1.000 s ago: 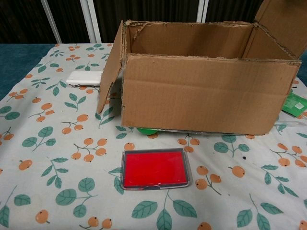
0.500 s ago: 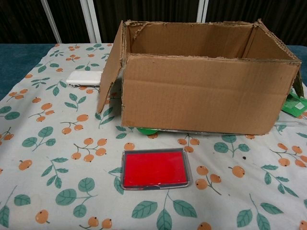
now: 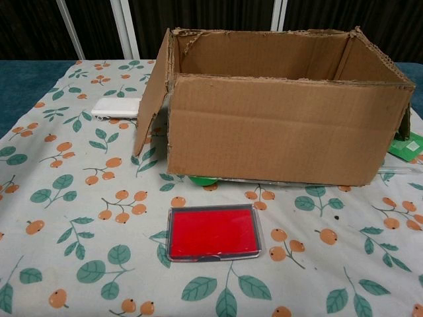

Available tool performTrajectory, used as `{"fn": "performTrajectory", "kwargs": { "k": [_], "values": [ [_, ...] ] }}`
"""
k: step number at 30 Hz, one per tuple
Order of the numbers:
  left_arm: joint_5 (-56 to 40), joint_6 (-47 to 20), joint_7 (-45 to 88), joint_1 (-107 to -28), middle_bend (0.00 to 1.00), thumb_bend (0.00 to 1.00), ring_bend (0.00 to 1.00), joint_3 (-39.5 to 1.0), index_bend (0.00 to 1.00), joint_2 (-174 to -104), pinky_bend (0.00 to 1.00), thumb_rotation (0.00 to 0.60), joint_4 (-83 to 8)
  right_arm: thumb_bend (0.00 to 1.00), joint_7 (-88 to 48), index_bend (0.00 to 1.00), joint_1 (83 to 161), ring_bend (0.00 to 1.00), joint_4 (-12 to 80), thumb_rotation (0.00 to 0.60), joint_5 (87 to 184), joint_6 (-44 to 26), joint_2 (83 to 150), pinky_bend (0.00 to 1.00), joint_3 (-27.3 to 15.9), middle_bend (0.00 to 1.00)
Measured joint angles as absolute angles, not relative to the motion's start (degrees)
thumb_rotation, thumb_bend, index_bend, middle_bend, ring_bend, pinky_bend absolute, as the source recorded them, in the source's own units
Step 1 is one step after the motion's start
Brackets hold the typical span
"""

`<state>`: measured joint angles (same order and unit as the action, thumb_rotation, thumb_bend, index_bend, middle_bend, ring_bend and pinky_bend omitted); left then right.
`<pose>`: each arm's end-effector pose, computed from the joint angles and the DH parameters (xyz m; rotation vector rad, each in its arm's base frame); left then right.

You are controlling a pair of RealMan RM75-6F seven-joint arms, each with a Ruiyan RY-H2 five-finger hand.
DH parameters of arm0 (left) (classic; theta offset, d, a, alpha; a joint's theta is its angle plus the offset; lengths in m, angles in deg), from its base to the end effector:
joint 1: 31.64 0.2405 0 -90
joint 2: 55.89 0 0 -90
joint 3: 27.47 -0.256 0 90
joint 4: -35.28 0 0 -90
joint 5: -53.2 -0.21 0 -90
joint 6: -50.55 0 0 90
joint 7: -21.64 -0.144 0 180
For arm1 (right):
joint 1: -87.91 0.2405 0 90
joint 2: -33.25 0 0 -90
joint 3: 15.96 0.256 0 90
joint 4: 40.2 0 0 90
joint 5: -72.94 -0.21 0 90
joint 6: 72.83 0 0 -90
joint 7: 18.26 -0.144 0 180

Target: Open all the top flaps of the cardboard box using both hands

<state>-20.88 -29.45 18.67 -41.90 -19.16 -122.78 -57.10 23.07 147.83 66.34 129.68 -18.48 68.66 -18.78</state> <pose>-0.3107 0.2281 0.1554 -1.2596 -0.9508 -0.8946 -0.1205 -0.3736 0.2547 1.7864 -0.0733 0.3389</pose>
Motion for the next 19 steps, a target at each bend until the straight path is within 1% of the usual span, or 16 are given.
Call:
{"fn": "performTrajectory", "kwargs": {
  "k": [2,5,8,11,14,17,19],
  "values": [
    [-21.4,-29.8,17.7,-41.8,0.00,0.19,0.00,-19.5,0.00,-122.4,0.00,0.600,-57.6,0.38,21.6,0.07,143.7,0.12,68.0,0.600,129.8,-12.0,69.9,0.23,-18.7,0.14],
    [-22.6,-30.4,16.2,-41.6,0.00,0.18,0.00,-20.0,0.00,-122.0,0.00,0.600,-58.2,0.35,19.1,0.01,136.7,0.10,70.2,0.600,130.8,-2.6,72.5,0.23,-18.8,0.10],
    [-24.0,-31.1,14.5,-41.3,0.00,0.17,0.00,-20.8,0.00,-121.5,0.00,0.600,-58.7,0.33,15.5,0.00,128.8,0.08,72.3,0.600,132.3,6.1,75.9,0.23,-19.0,0.07],
    [-25.2,-32.2,13.0,-40.6,0.00,0.16,0.00,-22.0,0.00,-120.7,0.00,0.600,-59.0,0.31,11.6,0.00,121.6,0.06,73.7,0.600,134.4,12.9,80.1,0.23,-19.4,0.04],
    [-26.6,-33.4,12.7,-39.7,0.00,0.16,0.00,-22.9,0.00,-120.1,0.00,0.600,-58.6,0.30,8.3,0.00,115.4,0.03,73.9,0.600,137.4,17.9,84.5,0.23,-20.3,0.01],
    [-28.1,-34.6,12.6,-38.8,0.00,0.15,0.00,-23.8,0.00,-120.1,0.00,0.600,-57.1,0.29,5.9,0.00,110.1,0.01,72.6,0.600,141.0,21.4,88.6,0.23,-21.8,0.00],
    [-28.3,-34.8,12.7,-38.4,0.00,0.15,0.00,-24.2,0.00,-120.3,0.00,0.600,-56.1,0.29,4.7,0.00,107.7,0.00,70.8,0.600,143.0,22.6,90.5,0.23,-22.7,0.00]
  ]
}}
